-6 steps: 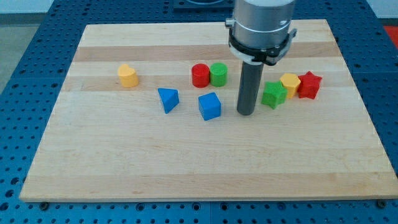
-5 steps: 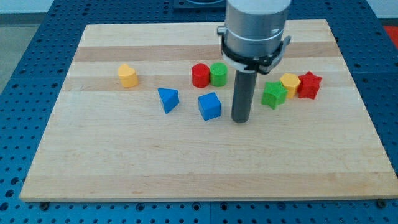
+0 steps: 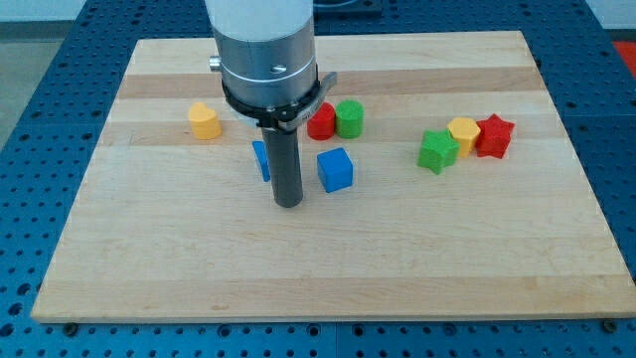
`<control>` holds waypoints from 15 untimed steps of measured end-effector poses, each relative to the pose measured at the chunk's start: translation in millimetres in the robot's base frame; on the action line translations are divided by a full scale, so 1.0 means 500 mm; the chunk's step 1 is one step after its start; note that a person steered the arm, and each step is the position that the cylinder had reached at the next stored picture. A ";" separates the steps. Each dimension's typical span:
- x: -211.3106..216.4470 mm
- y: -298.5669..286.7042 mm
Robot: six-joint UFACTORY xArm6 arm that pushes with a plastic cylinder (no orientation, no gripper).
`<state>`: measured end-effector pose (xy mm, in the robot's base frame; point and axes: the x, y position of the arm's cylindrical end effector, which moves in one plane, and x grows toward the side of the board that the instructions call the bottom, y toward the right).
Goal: Move the blue cube left to the green star
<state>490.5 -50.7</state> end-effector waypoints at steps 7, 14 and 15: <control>-0.066 0.021; -0.127 0.179; -0.117 0.229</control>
